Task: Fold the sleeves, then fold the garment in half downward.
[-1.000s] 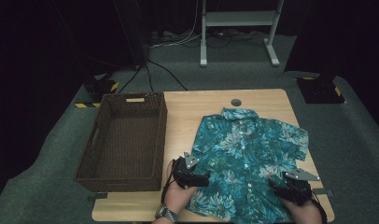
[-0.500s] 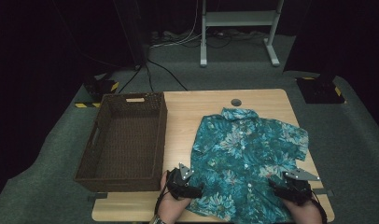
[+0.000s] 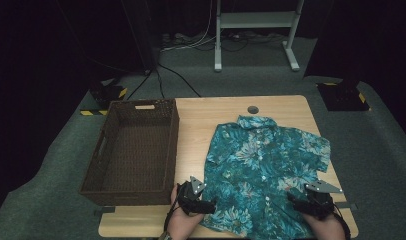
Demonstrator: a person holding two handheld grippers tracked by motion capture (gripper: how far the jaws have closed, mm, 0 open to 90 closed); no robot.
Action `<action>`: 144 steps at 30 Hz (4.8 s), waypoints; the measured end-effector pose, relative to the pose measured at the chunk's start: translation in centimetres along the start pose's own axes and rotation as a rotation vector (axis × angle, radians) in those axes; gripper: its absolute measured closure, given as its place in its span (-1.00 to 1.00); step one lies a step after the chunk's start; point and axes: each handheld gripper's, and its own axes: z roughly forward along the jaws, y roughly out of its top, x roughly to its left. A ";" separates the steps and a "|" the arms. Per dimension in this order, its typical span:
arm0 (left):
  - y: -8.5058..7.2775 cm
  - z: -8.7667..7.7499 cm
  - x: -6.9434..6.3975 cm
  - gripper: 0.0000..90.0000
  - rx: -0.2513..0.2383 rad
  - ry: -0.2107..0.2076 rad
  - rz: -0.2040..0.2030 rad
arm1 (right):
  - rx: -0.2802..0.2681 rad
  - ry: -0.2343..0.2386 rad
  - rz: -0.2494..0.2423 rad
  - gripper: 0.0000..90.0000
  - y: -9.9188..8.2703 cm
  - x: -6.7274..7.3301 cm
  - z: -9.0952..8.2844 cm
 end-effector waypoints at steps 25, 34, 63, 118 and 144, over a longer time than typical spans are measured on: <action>0.2 0.2 -0.2 -1.00 -0.002 -0.019 0.016 | 0.031 -0.096 -0.050 -0.99 2.1 -0.7 -0.9; 0.1 0.1 -0.2 -1.00 -0.001 -0.015 0.014 | -0.043 -0.120 -0.005 -0.98 2.4 -2.1 -0.5; 0.1 0.1 -0.2 -0.98 -0.003 -0.010 0.006 | -0.105 -0.216 0.149 -0.33 4.1 -12.2 1.6; 0.0 -0.1 -0.2 -0.94 -0.010 0.006 -0.013 | -0.019 -0.276 0.183 0.93 5.9 -14.6 5.9; 0.0 -0.1 -0.2 -0.93 -0.011 0.009 -0.017 | -0.112 -0.307 0.076 0.93 8.6 -8.3 3.8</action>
